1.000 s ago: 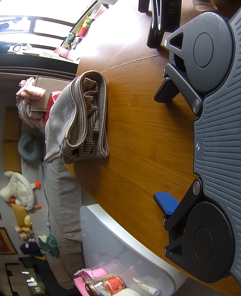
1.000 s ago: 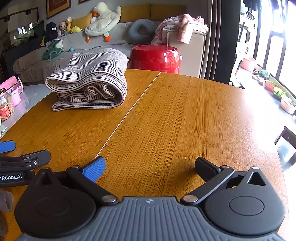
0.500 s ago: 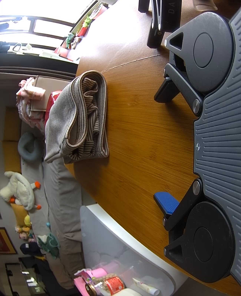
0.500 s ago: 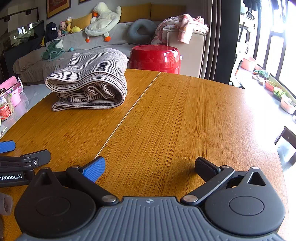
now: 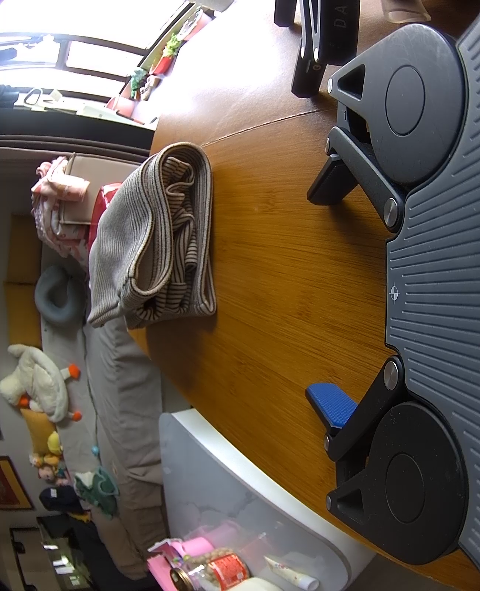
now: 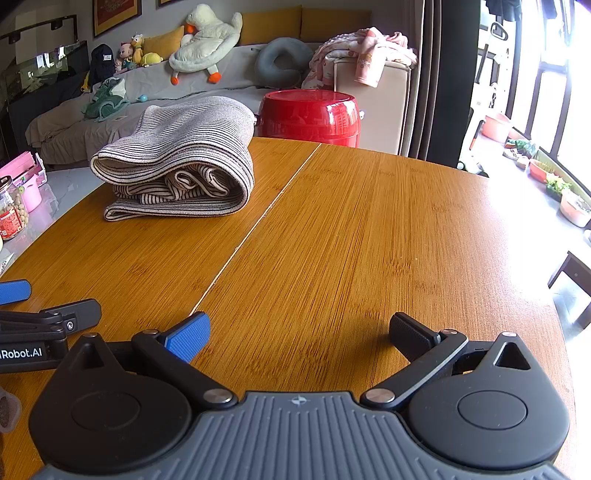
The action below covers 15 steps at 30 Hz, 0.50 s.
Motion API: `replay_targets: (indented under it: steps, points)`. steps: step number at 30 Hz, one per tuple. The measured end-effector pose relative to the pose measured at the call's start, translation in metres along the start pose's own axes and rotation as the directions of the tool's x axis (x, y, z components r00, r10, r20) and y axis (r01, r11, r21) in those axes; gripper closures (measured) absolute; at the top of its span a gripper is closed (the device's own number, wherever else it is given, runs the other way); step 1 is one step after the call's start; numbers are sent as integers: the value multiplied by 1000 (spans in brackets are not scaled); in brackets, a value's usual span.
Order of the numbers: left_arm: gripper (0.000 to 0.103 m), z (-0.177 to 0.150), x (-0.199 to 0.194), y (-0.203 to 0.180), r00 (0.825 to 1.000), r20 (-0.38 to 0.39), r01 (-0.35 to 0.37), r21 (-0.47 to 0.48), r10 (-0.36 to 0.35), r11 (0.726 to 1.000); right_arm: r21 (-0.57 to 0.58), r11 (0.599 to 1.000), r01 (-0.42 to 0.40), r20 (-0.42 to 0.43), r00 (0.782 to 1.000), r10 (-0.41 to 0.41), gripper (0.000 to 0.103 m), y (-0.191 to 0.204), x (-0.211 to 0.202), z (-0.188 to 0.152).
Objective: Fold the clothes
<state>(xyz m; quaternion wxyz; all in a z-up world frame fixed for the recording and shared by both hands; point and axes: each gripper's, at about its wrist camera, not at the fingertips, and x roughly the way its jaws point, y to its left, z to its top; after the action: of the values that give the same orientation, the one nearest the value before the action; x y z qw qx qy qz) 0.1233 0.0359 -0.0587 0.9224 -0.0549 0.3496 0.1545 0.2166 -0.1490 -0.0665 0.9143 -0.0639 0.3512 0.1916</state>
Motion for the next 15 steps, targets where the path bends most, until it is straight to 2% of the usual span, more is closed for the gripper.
replay_targets:
  steps: [15]
  points:
    - [0,1,1,1,1000,1,1,0,-1,1000,0,1000,0,0,1000,0,0,0,0,0]
